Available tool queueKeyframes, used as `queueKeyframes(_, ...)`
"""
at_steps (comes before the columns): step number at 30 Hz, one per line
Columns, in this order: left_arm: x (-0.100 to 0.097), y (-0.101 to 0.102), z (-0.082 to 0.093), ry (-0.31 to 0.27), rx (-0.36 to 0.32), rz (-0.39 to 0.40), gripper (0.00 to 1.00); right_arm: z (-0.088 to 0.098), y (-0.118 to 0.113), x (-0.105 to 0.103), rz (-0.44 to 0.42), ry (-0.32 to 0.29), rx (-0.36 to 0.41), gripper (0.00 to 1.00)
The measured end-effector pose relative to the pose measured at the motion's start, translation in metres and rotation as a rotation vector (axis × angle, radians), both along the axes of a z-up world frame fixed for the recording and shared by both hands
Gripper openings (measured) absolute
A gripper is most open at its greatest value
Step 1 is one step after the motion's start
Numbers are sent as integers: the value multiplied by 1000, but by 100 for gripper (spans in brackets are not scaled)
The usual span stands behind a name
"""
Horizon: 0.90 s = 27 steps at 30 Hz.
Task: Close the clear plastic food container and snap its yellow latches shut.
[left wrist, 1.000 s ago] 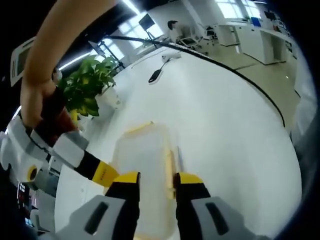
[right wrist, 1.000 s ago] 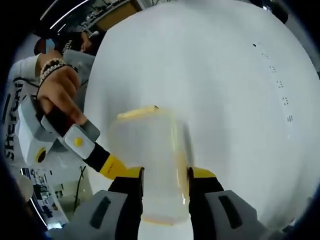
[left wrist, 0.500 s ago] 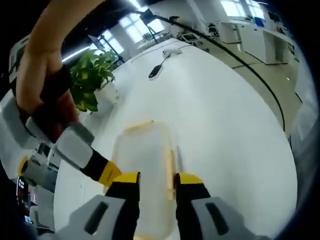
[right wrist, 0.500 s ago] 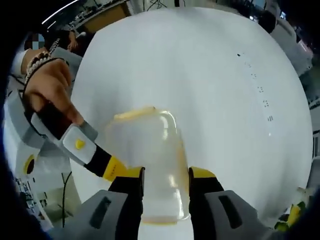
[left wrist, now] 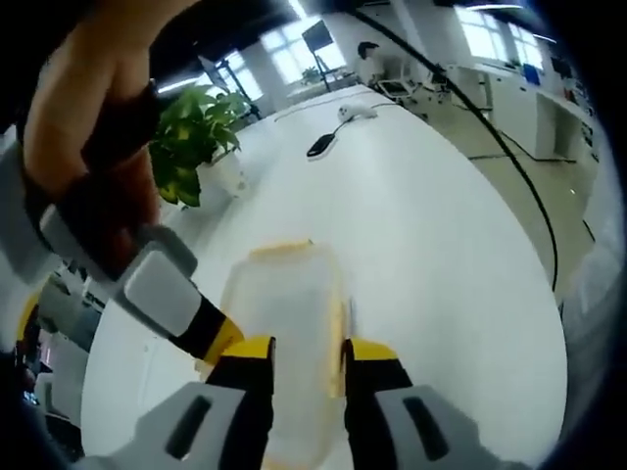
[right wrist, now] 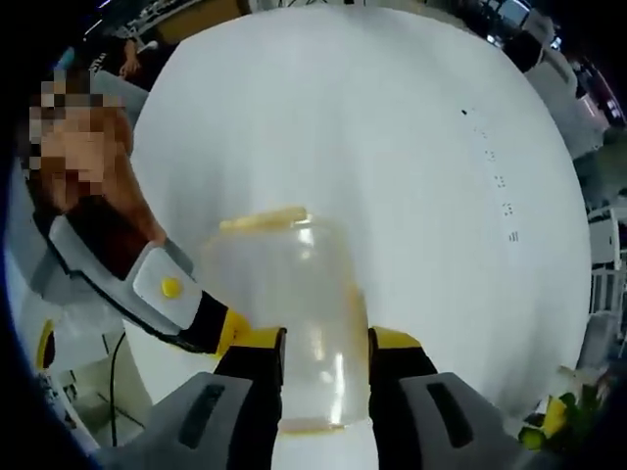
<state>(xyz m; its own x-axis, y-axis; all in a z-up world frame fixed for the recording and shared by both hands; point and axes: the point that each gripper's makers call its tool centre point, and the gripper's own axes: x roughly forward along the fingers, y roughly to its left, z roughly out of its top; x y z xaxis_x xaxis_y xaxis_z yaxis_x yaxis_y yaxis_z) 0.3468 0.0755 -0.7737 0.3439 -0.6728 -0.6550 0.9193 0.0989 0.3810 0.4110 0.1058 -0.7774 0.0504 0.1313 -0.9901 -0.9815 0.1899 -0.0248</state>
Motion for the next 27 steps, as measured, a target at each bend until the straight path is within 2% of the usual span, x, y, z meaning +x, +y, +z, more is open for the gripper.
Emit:
queueKeyframes(5,0,0,-1,1,5,3,21,0,0,-1,7,-10,-13,29)
queueKeyframes(11,0,0,0,40,-24,18,21,-1,1,-6,-14,0,2,24)
queueKeyframes(14,-1,0,0,36,-23,12,21,2,-1,3,-23,-64,11,32)
queueKeyframes(15,-1,0,0,35,-24,9,21,5,-4,11,-39,-126,11,39)
queueKeyframes(16,-1,0,1,35,-28,9,21,7,-5,14,-53,-152,16,44)
queueKeyframes(18,0,2,1,37,-40,19,22,8,-7,14,-112,-166,58,48)
queueKeyframes(20,2,9,1,65,-52,81,24,10,-10,17,-173,-204,135,50)
queueKeyframes(21,4,14,4,94,-74,125,25,13,-11,21,-218,-237,198,50)
queueKeyframes(22,5,13,8,105,-113,134,27,16,-13,20,-247,-245,234,49)
queueKeyframes(24,7,15,19,108,-185,139,29,25,-18,21,-323,-280,323,48)
queueKeyframes(27,12,25,36,78,-261,165,29,38,-24,16,-376,-313,425,50)
